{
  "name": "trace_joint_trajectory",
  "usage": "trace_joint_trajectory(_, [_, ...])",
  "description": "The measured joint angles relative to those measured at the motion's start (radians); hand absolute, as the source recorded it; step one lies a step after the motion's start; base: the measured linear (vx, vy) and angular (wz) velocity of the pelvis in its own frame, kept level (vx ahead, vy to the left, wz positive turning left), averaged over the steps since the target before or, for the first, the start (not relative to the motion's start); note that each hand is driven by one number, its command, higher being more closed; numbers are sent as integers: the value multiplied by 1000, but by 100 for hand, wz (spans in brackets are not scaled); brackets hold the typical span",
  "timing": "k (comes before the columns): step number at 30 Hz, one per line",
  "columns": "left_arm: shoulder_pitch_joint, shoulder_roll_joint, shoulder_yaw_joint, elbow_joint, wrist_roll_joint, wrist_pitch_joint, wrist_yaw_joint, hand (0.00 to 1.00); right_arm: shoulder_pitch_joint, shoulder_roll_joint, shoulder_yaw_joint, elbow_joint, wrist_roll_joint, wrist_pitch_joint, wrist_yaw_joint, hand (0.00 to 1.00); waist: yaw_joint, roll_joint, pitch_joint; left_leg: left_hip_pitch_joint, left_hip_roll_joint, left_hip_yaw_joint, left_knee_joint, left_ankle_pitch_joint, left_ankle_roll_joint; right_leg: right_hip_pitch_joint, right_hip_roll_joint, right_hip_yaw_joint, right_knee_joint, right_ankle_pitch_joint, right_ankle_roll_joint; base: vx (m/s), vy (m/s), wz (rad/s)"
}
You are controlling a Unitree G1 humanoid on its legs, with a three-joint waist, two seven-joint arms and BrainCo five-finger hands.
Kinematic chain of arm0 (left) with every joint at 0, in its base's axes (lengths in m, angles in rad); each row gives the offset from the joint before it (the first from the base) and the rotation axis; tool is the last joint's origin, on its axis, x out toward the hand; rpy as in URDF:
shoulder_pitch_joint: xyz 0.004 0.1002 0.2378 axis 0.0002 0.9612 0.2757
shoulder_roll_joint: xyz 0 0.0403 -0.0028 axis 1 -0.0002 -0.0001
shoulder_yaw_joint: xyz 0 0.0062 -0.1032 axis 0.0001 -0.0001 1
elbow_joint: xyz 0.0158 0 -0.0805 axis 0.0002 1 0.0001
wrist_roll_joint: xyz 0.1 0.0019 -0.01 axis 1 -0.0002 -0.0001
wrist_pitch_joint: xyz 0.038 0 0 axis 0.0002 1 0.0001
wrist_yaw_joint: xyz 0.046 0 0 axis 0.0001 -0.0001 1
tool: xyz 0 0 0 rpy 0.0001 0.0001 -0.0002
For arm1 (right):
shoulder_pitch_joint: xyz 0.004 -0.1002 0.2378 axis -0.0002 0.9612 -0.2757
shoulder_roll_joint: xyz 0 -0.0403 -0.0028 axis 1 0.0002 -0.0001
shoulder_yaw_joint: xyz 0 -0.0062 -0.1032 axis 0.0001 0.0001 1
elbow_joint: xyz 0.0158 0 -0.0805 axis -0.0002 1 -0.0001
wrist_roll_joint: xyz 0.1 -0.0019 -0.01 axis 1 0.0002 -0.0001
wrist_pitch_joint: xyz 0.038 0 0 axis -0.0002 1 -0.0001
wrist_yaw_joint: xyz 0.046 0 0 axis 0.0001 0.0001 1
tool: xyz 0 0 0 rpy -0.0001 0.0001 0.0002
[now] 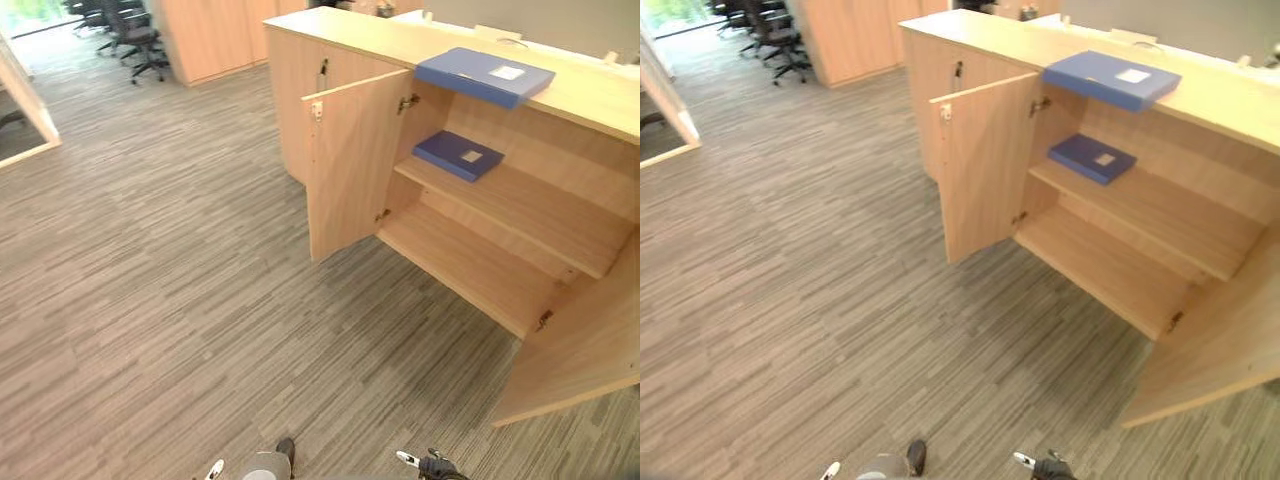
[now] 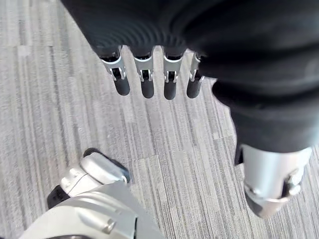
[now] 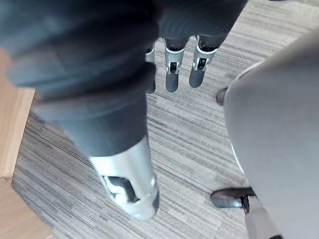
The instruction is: Walk over to the cabinet, pick up the folder, carry it to the office cabinet, place the folder inside the office cabinet, then close the office cabinet door
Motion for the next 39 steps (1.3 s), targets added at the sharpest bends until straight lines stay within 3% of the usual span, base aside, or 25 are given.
trace_joint_trajectory(2, [-4,0,-1,16,-4,1,0,0,3,-2,-1,-1,3,1,5,0,2,6,-5,40,-27,68,-35,-6,31,-29,-37,46,17,14,11,121,299,-113])
trace_joint_trajectory(5, [-8,-13,-11,19,-2,-1,0,0,31,-23,-4,-56,2,-1,5,0,-11,26,-19,108,-65,127,-91,-10,52,-148,-91,58,225,13,7,121,258,-76])
trace_joint_trajectory(7, [-7,-18,-11,19,-2,-4,0,0,45,-33,-7,-85,2,-3,3,0,-21,34,-23,147,-89,162,-115,-16,64,-212,-140,-9,365,19,-26,111,235,-49])
trace_joint_trajectory(8, [-4,-19,-11,18,-2,-6,1,0,53,-42,-9,-99,-2,-7,-2,0,-23,33,-23,173,-101,186,-132,-13,77,-224,-185,-109,418,21,-81,90,226,-47])
trace_joint_trajectory(9, [-2,-20,-11,16,5,-6,1,0,57,-51,-9,-100,-8,-10,-3,0,-24,33,-24,192,-107,206,-154,-12,82,-227,-214,-204,440,27,-108,84,215,-52])
trace_joint_trajectory(11, [-5,-19,-11,9,19,-6,0,0,53,-51,-12,-101,-13,-10,-3,0,-27,38,-21,207,-100,235,-172,-10,87,-228,-220,-307,424,29,-112,73,160,-58])
trace_joint_trajectory(12, [-7,-18,-11,9,20,-6,0,0,46,-49,-12,-99,-12,-10,-2,0,-28,42,-15,210,-92,245,-175,-11,93,-230,-206,-320,416,23,-102,80,111,-71])
trace_joint_trajectory(13, [-16,-18,-11,9,20,-5,-1,0,25,-45,-12,-95,-12,-9,1,0,-32,45,9,222,-67,262,-175,-15,106,-237,-154,-322,414,4,-71,64,4,-62])
trace_joint_trajectory(14, [-21,-12,-17,10,20,-5,-1,0,7,-34,-12,-90,-12,-7,5,0,-43,42,26,234,-43,267,-168,-32,112,-248,-106,-359,426,-13,-65,60,-47,-49])
trace_joint_trajectory(16, [-23,-1,-30,9,20,-6,-2,0,-16,-26,-4,-75,-15,-2,5,0,-48,30,38,255,-28,268,-151,-77,103,-280,-49,-406,423,-32,-87,48,-166,-30])
trace_joint_trajectory(18, [-28,5,-38,12,22,-3,-3,0,-19,-23,1,-74,-18,0,6,0,-54,11,45,287,-33,237,-143,-97,89,-264,-32,-443,380,-34,-167,99,-166,-12])
trace_joint_trajectory(23, [-60,7,-47,10,58,5,-13,0,-16,-19,1,-57,-32,0,13,0,-56,16,43,270,32,124,-119,-117,46,-197,63,-526,279,-54,-182,168,-136,25])
trace_joint_trajectory(25, [-63,8,-47,11,58,5,-18,0,-8,-16,1,-56,-32,0,13,0,-56,18,39,258,67,107,-60,-158,32,-143,107,-557,213,-52,-180,187,-130,34])
trace_joint_trajectory(28, [-66,16,-48,11,58,6,-19,0,2,-3,2,-56,-19,0,16,0,-57,13,23,165,96,112,157,-226,7,-88,146,-578,125,-39,-174,183,-60,18])
trace_joint_trajectory(30, [-72,19,-48,10,58,6,-19,0,4,1,15,-55,2,1,20,0,-51,16,21,46,147,150,491,-257,-51,-15,184,-570,64,-29,-182,254,8,-17])
trace_joint_trajectory(32, [-68,18,-48,10,57,7,-18,0,5,-4,53,-55,6,3,21,0,-39,14,22,-42,188,170,739,-255,-89,38,203,-534,35,-28,-183,324,84,-58])
trace_joint_trajectory(34, [-65,18,-37,2,51,7,-19,0,-5,-9,85,-56,6,4,20,0,-16,12,24,-94,207,222,814,-293,-46,70,191,-466,24,-28,-183,324,180,-93])
trace_joint_trajectory(36, [-65,15,-29,-14,51,6,-19,0,-28,-8,129,-57,7,8,20,0,-6,10,29,-170,207,237,768,-332,13,77,149,-391,30,-29,-182,221,255,-107])
trace_joint_trajectory(38, [-65,13,-24,-16,51,5,-18,0,-43,-7,173,-58,6,10,21,0,7,12,34,-191,207,185,563,-310,11,76,107,-327,52,-31,-151,231,340,-108])
trace_joint_trajectory(39, [-60,2,-19,-15,48,5,-18,0,-45,-7,198,-70,6,9,22,0,7,30,38,-169,213,139,408,-176,6,84,94,-293,52,-46,-84,239,372,-71])
